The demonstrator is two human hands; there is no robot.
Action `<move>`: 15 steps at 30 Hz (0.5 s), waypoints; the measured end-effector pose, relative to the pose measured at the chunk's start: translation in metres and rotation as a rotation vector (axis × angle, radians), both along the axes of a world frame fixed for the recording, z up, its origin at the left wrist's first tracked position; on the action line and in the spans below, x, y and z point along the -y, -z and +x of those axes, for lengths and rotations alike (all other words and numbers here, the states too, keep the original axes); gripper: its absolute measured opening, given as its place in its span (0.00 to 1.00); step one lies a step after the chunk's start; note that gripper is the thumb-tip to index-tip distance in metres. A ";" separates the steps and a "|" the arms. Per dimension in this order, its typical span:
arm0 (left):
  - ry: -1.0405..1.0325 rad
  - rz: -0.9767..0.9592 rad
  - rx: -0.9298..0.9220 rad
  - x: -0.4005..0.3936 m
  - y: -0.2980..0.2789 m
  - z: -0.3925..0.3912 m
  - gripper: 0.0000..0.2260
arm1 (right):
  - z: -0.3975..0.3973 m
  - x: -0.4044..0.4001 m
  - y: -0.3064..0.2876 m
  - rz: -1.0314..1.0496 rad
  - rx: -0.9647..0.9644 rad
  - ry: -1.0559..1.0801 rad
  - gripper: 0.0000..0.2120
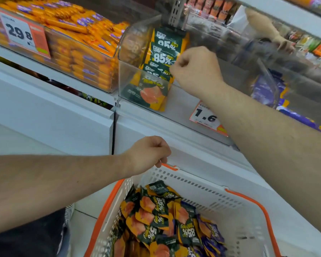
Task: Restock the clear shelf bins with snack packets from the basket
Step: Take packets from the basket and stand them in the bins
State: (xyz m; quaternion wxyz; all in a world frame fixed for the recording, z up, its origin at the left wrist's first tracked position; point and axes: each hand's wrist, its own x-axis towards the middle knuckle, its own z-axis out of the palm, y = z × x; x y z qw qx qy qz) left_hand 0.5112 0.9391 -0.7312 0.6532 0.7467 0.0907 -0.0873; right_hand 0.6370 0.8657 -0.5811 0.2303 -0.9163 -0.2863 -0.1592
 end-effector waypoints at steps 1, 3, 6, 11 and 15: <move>0.019 0.040 -0.008 0.003 0.001 -0.001 0.03 | -0.011 0.008 0.002 0.067 0.104 -0.092 0.10; 0.067 0.124 -0.017 0.008 0.004 -0.004 0.02 | -0.037 0.028 0.012 0.211 0.335 -0.255 0.08; 0.174 0.272 -0.060 0.015 0.011 -0.008 0.05 | -0.068 0.072 0.058 0.312 0.399 -0.354 0.07; 0.327 0.464 -0.120 0.027 0.021 -0.013 0.06 | -0.092 0.158 0.176 -0.142 -0.396 -0.033 0.09; 0.402 0.600 -0.115 0.035 0.030 -0.017 0.05 | -0.100 0.199 0.241 -0.493 -0.802 0.042 0.12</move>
